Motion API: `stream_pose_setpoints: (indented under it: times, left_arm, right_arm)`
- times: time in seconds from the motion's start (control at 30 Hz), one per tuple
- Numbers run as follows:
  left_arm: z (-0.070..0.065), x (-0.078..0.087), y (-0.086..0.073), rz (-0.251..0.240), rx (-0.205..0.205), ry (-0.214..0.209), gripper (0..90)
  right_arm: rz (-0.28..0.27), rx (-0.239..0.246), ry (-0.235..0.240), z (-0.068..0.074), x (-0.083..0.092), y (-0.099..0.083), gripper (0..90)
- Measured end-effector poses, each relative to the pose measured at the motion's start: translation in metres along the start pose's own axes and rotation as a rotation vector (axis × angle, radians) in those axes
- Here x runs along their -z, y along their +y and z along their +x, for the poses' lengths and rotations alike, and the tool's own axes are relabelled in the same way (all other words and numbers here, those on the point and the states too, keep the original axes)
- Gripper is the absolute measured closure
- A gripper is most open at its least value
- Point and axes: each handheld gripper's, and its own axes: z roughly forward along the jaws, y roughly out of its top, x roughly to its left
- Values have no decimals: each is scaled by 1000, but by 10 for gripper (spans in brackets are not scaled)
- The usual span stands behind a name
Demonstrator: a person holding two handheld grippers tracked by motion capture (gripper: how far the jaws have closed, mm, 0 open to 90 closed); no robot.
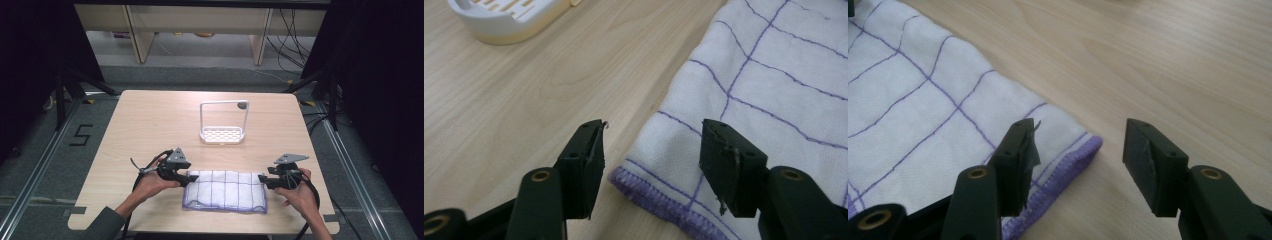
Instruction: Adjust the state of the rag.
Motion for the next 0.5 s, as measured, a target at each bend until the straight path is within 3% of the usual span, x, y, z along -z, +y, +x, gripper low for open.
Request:
stream_pose_setpoints:
  times: [0.07,0.1,0.13,0.17,0.2,0.23,0.3,0.33,0.4,0.43,0.47,0.5]
  left_arm:
    - [1,-4,0,0,1,-4,430]
    - [2,-5,0,13,-20,-13,458]
    - [2,-6,-1,15,-28,-20,482]
    - [1,-8,-1,10,-29,-20,538]
    - [1,-7,-2,25,-49,-26,538]
    - [-1,-9,-3,14,-42,-30,564]
    - [-1,-9,-4,28,-74,-29,649]
    - [0,-8,-4,41,-101,-20,691]
    - [-2,-8,-6,28,-86,-11,769]
    - [-3,-8,-7,23,-92,-12,793]
    - [-5,-7,-8,30,-97,-11,811]
    - [-6,-6,-9,41,-113,-20,820]
  right_arm:
    - [9,10,-1,-1,-3,0,473]
    - [5,-18,-5,1,-5,0,473]
    - [-25,-10,-9,0,-9,0,473]
    - [11,-17,-15,0,-8,1,474]
    - [11,-17,-15,0,-8,1,474]
    - [-25,7,-23,-2,-13,1,486]
    - [32,10,-13,-2,-12,3,532]
    - [22,32,-14,-3,-14,3,552]
    - [44,24,11,-2,-17,5,620]
    - [5,34,7,-2,-23,4,649]
    - [48,50,15,-2,-22,6,695]
    - [44,68,22,-2,-25,6,743]
